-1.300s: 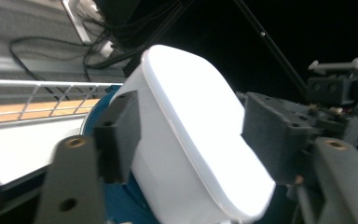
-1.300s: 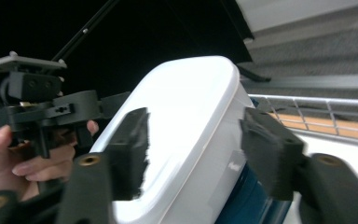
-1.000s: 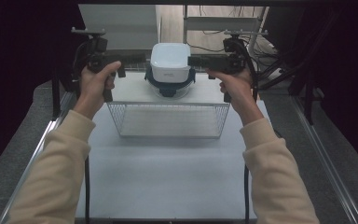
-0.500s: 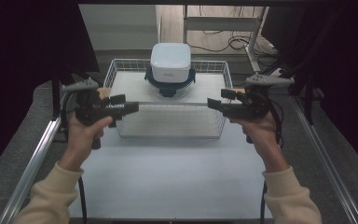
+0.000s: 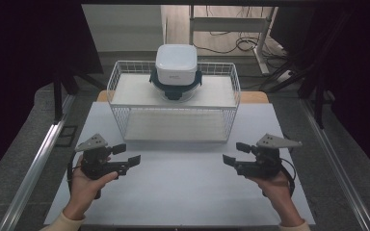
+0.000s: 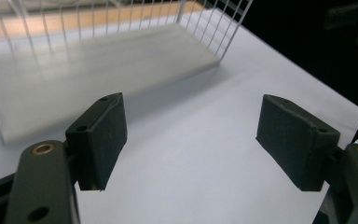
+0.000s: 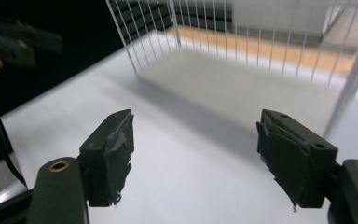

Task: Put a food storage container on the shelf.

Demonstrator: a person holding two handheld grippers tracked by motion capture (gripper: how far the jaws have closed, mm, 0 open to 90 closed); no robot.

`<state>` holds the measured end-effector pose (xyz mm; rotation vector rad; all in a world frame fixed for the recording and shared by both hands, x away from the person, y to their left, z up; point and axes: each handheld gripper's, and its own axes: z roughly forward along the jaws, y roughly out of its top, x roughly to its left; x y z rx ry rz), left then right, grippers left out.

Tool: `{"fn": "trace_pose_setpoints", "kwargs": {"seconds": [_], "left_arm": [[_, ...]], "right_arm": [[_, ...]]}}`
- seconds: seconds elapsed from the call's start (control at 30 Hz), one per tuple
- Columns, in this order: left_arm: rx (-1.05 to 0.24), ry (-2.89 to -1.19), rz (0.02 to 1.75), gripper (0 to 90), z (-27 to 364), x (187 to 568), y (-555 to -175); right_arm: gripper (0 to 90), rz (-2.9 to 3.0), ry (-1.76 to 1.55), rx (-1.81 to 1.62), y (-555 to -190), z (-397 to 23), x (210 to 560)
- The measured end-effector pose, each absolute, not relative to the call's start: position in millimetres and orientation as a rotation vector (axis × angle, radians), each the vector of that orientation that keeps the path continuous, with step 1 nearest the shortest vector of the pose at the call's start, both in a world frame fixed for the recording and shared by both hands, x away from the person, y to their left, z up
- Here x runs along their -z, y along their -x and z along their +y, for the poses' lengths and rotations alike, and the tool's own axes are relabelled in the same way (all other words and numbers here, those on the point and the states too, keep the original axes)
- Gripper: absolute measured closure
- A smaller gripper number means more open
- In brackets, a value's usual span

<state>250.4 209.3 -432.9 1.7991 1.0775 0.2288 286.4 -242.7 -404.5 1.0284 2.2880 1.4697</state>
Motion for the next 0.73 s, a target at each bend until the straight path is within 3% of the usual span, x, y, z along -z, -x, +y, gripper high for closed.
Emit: {"fn": "trace_pose_setpoints", "kwargs": {"seconds": [0.23, 0.73], "left_arm": [[-0.216, -1.828, 1.126, 23.3, 208, 454, -251], [-0.22, -1.834, 1.166, 19.5, 209, 461, -257]], "right_arm": [[26.0, 2.333, -1.116, -1.378, -286, -248, 440], [22.1, 2.335, -1.063, -1.383, -285, -249, 439]]}}
